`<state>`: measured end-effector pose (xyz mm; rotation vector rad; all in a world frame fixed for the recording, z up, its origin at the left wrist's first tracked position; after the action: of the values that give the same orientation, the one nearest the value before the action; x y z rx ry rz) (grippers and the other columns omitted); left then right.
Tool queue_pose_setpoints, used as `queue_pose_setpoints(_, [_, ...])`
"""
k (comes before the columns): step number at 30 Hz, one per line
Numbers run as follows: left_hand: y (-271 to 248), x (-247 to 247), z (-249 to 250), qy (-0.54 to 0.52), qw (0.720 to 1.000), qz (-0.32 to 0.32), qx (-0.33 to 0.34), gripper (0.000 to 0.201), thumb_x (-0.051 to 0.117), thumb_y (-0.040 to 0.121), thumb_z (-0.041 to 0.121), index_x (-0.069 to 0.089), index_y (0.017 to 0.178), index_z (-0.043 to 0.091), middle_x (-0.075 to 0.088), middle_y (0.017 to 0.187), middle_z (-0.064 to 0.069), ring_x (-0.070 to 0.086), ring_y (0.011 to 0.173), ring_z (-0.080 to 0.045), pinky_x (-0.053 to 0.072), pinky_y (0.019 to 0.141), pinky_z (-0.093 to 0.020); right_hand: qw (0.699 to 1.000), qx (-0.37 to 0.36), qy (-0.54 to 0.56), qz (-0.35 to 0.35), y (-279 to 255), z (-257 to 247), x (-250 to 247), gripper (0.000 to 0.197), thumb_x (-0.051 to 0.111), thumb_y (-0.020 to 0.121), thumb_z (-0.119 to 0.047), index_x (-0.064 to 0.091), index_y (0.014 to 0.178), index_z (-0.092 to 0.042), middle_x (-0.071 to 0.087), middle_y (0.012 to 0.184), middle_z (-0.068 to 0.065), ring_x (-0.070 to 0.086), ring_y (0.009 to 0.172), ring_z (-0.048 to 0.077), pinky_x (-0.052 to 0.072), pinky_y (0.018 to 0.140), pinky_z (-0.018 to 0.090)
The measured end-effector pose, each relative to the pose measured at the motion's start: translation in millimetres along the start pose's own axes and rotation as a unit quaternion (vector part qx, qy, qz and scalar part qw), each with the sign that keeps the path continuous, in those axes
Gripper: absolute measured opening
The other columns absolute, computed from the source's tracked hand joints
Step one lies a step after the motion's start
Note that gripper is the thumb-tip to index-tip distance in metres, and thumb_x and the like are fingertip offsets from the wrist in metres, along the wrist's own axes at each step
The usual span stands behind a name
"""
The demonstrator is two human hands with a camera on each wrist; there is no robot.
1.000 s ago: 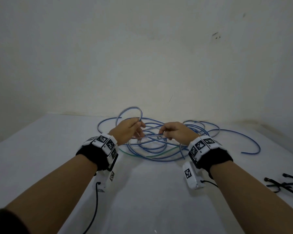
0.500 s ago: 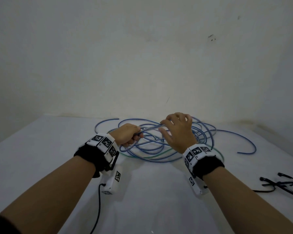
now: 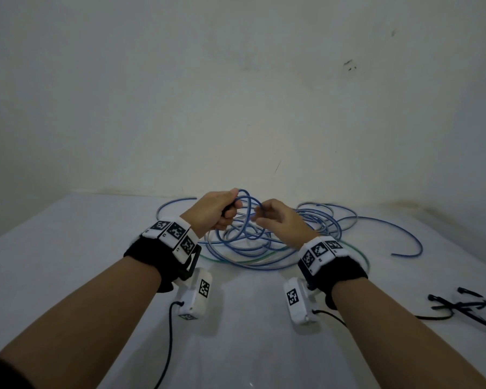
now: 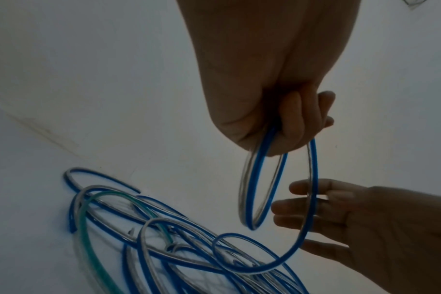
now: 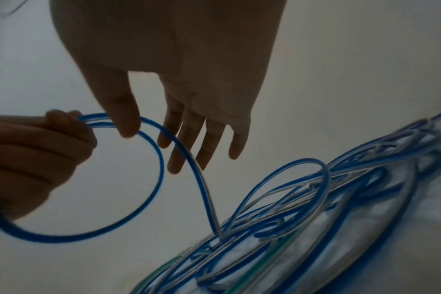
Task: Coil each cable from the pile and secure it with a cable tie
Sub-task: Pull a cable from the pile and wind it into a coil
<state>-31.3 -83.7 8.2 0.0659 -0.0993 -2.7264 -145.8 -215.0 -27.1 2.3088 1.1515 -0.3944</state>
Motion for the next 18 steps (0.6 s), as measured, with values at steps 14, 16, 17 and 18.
queue_pose_setpoints(14, [-15.2, 5.1, -9.5, -0.013, 0.984, -0.159, -0.072, 0.039, 0.023, 0.102, 0.023, 0.047, 0.075, 0.007, 0.040, 0.052, 0.001, 0.048, 0.051, -0.016, 0.044, 0.062, -0.026, 0.973, -0.023, 0.023, 0.228, 17.5, -15.1, -16.6, 0.030, 0.046, 0.098, -0.020, 0.060, 0.072, -0.020, 0.051, 0.054, -0.002, 0.042, 0.046, 0.010, 0.034, 0.052, 0.025])
queue_pose_setpoints(16, [-17.3, 4.4, -11.1, -0.018, 0.982, -0.176, -0.063, 0.039, 0.023, 0.102, 0.022, 0.046, 0.074, 0.008, 0.041, 0.052, 0.001, 0.047, 0.051, -0.016, 0.045, 0.071, -0.029, 0.969, -0.008, 0.019, 0.245, 18.7, -14.0, -18.5, 0.030, 0.045, 0.098, -0.020, 0.061, 0.073, -0.018, 0.051, 0.054, -0.002, 0.042, 0.048, 0.011, 0.034, 0.054, 0.025])
queue_pose_setpoints(17, [-18.0, 2.8, -11.9, -0.024, 0.981, -0.181, -0.061, 0.038, 0.025, 0.102, 0.023, 0.047, 0.074, 0.008, 0.041, 0.052, 0.002, 0.046, 0.051, -0.016, 0.045, 0.076, -0.031, 0.968, -0.003, 0.013, 0.252, 17.9, -14.0, -20.1, 0.029, 0.045, 0.098, -0.019, 0.062, 0.075, -0.014, 0.051, 0.054, -0.002, 0.043, 0.049, 0.011, 0.034, 0.054, 0.025])
queue_pose_setpoints(18, [-18.9, 1.1, -12.5, -0.034, 0.980, -0.185, -0.060, 0.036, 0.029, 0.101, 0.023, 0.047, 0.074, 0.008, 0.041, 0.053, 0.002, 0.046, 0.051, -0.015, 0.046, 0.079, -0.033, 0.966, 0.000, 0.006, 0.257, 17.2, -14.2, -22.3, 0.028, 0.045, 0.099, -0.019, 0.063, 0.078, -0.012, 0.050, 0.054, -0.001, 0.043, 0.050, 0.010, 0.034, 0.054, 0.024])
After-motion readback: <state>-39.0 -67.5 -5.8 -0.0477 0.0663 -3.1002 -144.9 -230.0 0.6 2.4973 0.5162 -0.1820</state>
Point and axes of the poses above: each hand's wrist, its own y-axis towards the middle knuckle, its own x-axis out of the palm, z = x × y, the point moved 3 cm from there along y, towards the middle knuckle
